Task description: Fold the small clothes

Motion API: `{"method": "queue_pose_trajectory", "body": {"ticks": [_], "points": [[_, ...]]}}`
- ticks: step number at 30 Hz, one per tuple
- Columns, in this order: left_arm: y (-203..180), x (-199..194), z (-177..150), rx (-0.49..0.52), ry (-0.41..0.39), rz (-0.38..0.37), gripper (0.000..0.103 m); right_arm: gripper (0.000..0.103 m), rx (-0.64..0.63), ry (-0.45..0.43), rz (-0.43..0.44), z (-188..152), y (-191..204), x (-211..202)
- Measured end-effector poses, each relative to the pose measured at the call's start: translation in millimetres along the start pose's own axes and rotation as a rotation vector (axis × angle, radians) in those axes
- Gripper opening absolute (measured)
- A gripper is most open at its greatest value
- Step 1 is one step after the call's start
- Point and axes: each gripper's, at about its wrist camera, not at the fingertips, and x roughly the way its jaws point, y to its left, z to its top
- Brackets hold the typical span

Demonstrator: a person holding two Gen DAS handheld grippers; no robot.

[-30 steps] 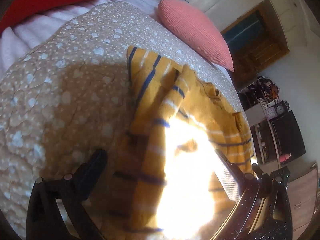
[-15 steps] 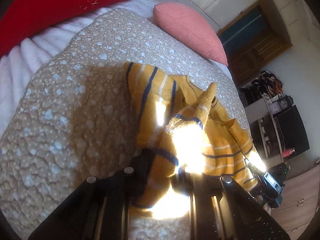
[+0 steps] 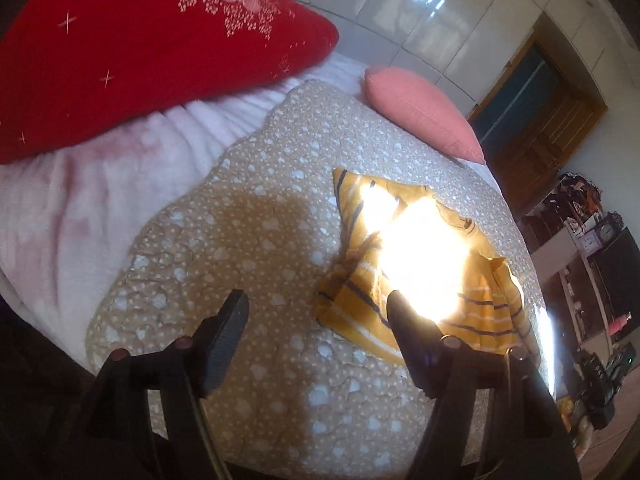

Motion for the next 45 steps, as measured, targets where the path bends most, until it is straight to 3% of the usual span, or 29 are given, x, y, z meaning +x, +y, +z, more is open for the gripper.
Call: {"method": "queue_pose_trajectory", "body": {"ticks": [4, 6, 8, 10, 11, 12, 14, 15, 18, 21, 25, 28, 30, 31, 33, 35, 36, 38, 41, 42, 44, 45], "points": [[-29.3, -9.8, -11.1, 0.092, -0.005, -0.019, 0.072, 0.041, -0.148, 0.172, 0.112, -3.9, 45.7, 61.5], [-37.6, -13.1, -18.3, 0.118, 0.009, -0.017, 0.072, 0.039, -0.181, 0.262, 0.108, -7.4, 49.7, 97.2], [-41.1, -17.2, -22.6, 0.132, 0.012, -0.02, 0.072, 0.034, -0.18, 0.261, 0.018, 2.1, 35.2, 122.1], [-40.7, -22.2, -26.2, 0.131, 0.008, -0.015, 0.072, 0.03, -0.139, 0.199, -0.081, 19.3, 7.3, 131.0], [-39.0, -24.0, -27.4, 0.126, 0.008, -0.013, 0.073, 0.022, -0.103, 0.17, -0.12, 29.1, -9.3, 130.4], [-37.2, -25.5, -30.3, 0.122, 0.009, -0.011, 0.074, 0.023, -0.071, 0.146, -0.177, 38.6, -25.9, 127.7], [-34.6, -25.9, -33.3, 0.117, 0.014, -0.005, 0.074, 0.034, -0.027, 0.126, -0.299, 51.7, -53.1, 123.6], [-33.8, -25.9, -34.7, 0.117, 0.016, -0.001, 0.075, 0.034, 0.005, 0.137, -0.314, 56.3, -65.8, 118.7], [-35.2, -21.2, -37.6, 0.113, 0.029, -0.006, 0.075, 0.034, 0.107, 0.111, -0.224, 59.7, -88.6, 82.3], [-39.9, -10.9, -39.0, 0.116, 0.054, -0.017, 0.075, 0.045, 0.12, 0.072, -0.124, 50.7, -87.9, 38.7], [-48.4, 1.0, -43.3, 0.128, 0.079, -0.029, 0.075, 0.055, 0.029, 0.078, -0.023, 17.6, -58.3, 3.8], [-52.3, 9.0, -45.3, 0.13, 0.105, -0.035, 0.075, 0.059, -0.084, 0.148, -0.024, -16.9, -37.1, 6.6], [-54.1, 9.7, -45.2, 0.136, 0.108, -0.032, 0.075, 0.019, -0.137, 0.251, -0.033, -33.9, -35.0, 23.6], [-54.3, 7.9, -44.7, 0.14, 0.101, -0.027, 0.075, 0.01, -0.146, 0.26, -0.073, -36.2, -42.7, 25.7], [-51.4, 2.7, -42.3, 0.145, 0.081, -0.012, 0.075, 0.006, -0.075, 0.207, -0.15, -25.1, -72.0, 20.0], [-44.2, 2.1, -39.9, 0.133, 0.075, 0.007, 0.075, 0.006, -0.011, 0.138, -0.337, -9.3, -99.6, 7.8], [-39.9, 3.3, -39.0, 0.12, 0.078, 0.009, 0.075, 0.008, 0.004, 0.112, -0.371, -2.6, -105.5, -0.7], [-32.5, 9.0, -38.2, 0.093, 0.09, 0.011, 0.075, 0.008, 0.015, 0.056, -0.316, 6.6, -99.2, -19.3], [-32.2, 19.2, -40.4, 0.084, 0.111, 0.007, 0.075, 0.008, -0.095, 0.029, -0.209, 13.6, -55.0, -27.6], [-34.4, 22.3, -41.6, 0.084, 0.118, -0.003, 0.075, 0.011, -0.143, 0.037, -0.166, 15.2, -37.1, -22.7], [-41.4, 26.6, -44.1, 0.092, 0.131, -0.03, 0.075, 0.026, -0.219, 0.082, -0.081, 17.8, -6.8, 0.4], [-45.4, 27.2, -45.7, 0.104, 0.134, -0.04, 0.075, 0.027, -0.238, 0.112, -0.047, 18.5, 4.8, 17.5]]}}
